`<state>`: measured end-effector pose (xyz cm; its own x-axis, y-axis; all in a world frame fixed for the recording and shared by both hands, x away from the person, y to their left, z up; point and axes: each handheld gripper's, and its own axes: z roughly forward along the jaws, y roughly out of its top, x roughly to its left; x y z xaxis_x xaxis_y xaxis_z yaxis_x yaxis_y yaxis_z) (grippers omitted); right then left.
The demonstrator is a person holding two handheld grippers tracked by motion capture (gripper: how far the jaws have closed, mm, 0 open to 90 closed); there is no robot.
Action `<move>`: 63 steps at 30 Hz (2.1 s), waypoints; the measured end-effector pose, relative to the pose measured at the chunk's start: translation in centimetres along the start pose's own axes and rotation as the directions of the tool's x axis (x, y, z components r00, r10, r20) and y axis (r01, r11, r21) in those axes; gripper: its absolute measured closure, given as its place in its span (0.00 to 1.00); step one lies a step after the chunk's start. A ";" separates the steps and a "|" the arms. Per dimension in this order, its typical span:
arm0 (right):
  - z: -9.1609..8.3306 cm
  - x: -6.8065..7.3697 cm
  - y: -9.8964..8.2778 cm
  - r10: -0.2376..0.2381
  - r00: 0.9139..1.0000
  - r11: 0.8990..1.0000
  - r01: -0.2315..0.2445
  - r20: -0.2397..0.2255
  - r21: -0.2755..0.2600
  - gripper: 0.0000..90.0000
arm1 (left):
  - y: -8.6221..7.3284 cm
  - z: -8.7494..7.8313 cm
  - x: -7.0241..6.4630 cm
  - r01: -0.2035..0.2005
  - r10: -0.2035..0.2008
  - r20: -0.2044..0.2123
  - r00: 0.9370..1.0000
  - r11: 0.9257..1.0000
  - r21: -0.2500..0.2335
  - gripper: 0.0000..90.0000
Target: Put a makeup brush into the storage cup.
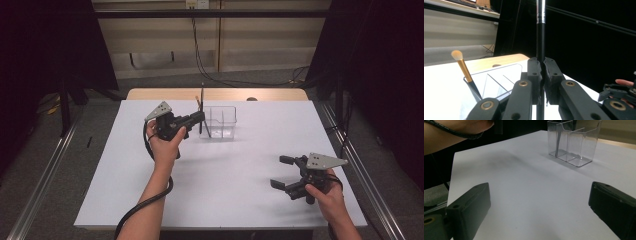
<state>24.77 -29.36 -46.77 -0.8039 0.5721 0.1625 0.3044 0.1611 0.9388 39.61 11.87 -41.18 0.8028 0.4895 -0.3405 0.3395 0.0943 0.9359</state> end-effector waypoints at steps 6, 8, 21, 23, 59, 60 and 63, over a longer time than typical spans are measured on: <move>0.0 0.0 0.0 -0.003 1.000 1.000 0.003 -0.006 0.001 0.04 | 0.2 0.3 0.4 -0.007 0.007 -0.010 1.000 1.000 -0.002 0.94; 0.1 0.0 0.0 -0.005 1.000 1.000 0.005 -0.005 0.002 0.04 | 0.4 0.3 0.5 -0.012 0.012 -0.018 1.000 1.000 -0.002 0.94; -0.1 -0.1 0.0 -0.005 1.000 1.000 0.005 -0.005 -0.003 0.04 | 0.9 1.2 1.2 -0.026 0.026 -0.041 0.999 1.000 0.006 0.94; -0.1 -0.1 0.0 -0.008 1.000 1.000 0.008 -0.002 -0.004 0.04 | 0.9 1.4 1.3 -0.031 0.031 -0.043 0.999 0.999 0.010 0.94; -0.5 -0.2 0.0 -0.015 1.000 1.000 0.015 -0.003 -0.013 0.05 | 1.6 3.4 2.6 -0.040 0.042 -0.109 0.993 0.999 0.023 0.94; -0.5 -0.2 0.0 -0.014 1.000 1.000 0.014 -0.003 -0.013 0.05 | 1.7 3.5 2.6 -0.042 0.045 -0.114 0.993 0.999 0.024 0.94; -0.5 -0.2 0.0 -0.013 1.000 1.000 0.013 -0.002 -0.016 0.05 | 1.7 3.6 2.6 -0.047 0.050 -0.117 0.992 0.999 0.023 0.94</move>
<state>24.66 -29.89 -46.65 -0.8088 0.5684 0.1508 0.2858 0.1557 0.9456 44.07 10.17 -40.78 0.7556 0.5918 -0.2807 0.3121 0.0514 0.9486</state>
